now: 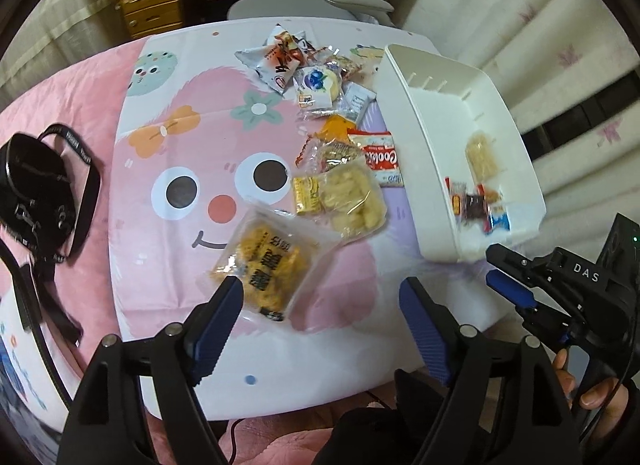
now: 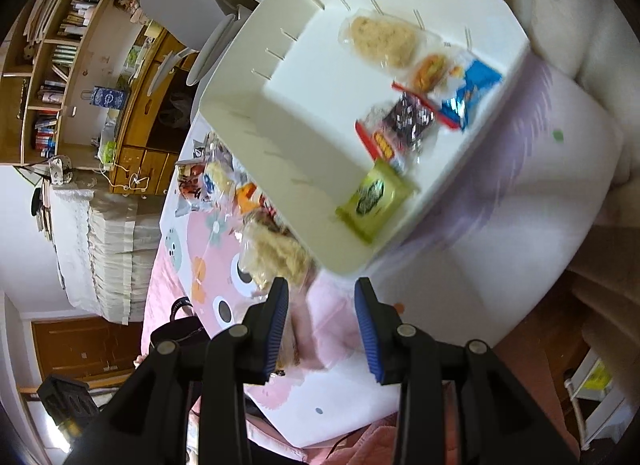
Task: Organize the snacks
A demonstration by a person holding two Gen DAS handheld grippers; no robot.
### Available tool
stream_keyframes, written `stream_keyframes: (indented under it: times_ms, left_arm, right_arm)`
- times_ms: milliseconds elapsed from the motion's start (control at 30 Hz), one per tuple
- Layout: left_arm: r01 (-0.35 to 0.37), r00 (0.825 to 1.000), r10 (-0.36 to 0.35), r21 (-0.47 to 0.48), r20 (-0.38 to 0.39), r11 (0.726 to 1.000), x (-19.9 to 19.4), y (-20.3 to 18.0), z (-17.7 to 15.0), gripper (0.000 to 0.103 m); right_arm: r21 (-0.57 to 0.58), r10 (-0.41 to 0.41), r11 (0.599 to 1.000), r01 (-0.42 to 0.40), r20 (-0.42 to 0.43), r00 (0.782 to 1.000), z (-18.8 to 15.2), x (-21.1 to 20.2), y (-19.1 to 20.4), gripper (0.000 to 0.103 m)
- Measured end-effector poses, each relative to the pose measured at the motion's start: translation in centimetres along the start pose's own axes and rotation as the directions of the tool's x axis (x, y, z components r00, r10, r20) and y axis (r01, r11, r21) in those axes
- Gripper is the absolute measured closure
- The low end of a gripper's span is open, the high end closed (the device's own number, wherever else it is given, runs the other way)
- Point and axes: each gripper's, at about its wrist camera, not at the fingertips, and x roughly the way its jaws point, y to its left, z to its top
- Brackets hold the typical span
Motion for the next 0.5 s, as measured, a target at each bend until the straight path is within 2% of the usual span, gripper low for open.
stream_keyframes:
  times_ms: [267, 500]
  left_arm:
    - [-0.017, 1.0, 0.021, 0.18, -0.02, 0.984, 0.7, 2.5, -0.5, 0.024]
    - [-0.013, 0.994, 0.042, 0.276, -0.101, 0.961, 3.0, 3.8, -0.4, 0.024]
  right_arm:
    - [0.087, 0.013, 0.996, -0.016, 0.037, 0.999, -5.8, 1.8, -0.5, 0.068]
    - [0.053, -0.015, 0.999, 0.009, 0.11, 0.994, -8.8, 2.3, 0.0, 0.057]
